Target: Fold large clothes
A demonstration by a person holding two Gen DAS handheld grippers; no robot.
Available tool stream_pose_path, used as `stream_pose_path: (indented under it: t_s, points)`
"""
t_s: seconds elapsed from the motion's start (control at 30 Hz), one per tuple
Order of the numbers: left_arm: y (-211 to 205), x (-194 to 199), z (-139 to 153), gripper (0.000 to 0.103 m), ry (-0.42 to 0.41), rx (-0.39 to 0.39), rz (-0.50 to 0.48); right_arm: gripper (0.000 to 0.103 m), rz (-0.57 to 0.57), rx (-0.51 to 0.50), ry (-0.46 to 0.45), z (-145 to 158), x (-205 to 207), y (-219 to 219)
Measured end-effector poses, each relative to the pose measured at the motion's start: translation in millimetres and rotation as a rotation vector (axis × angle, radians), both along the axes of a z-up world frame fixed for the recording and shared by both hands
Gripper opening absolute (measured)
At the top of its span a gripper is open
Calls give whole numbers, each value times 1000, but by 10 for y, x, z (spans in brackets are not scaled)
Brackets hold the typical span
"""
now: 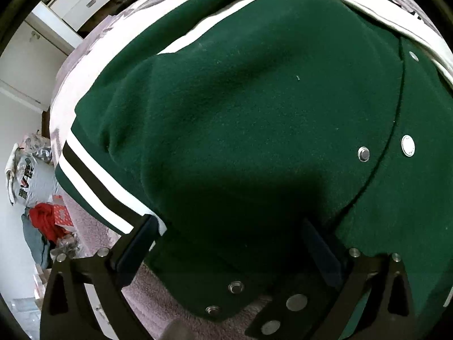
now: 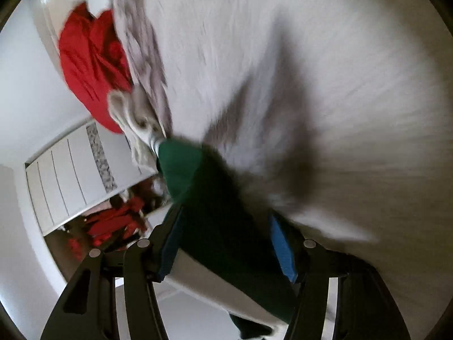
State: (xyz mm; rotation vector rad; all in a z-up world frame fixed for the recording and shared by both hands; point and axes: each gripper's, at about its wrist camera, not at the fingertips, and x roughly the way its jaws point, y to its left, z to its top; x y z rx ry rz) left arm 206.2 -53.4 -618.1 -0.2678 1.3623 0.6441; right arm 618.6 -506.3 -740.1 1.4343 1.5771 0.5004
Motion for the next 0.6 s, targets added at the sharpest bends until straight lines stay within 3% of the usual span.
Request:
stream_pose_path:
  t_s: [0.07,0.13,0.23,0.27,0.37,0.43,0.47,0.6]
  points:
    - [-16,4,14,103,10,0,4,45,62,-86,-39,93,100,225]
    - [-43,38,28,103,27,-1,7,8,136,-270,-108,325,182,402]
    - [-78,114,77,103,83,21,-39,5,223,-541,-238,770,324,443]
    - [-103,152,98,103,102,38,-59,4,194,-583,-230,825,380,315]
    - [-173,223,155,103,151,78,-107,0,70,-671,-74,627,594,-180]
    - [-211,249,220,103,164,99,-131,0,83,-647,-79,623,693,-214]
    - [-232,262,299,103,154,114,-141,0,155,-587,-103,664,731,-117]
    - [-290,280,554,103,129,174,-139,1,354,-513,-116,928,498,4]
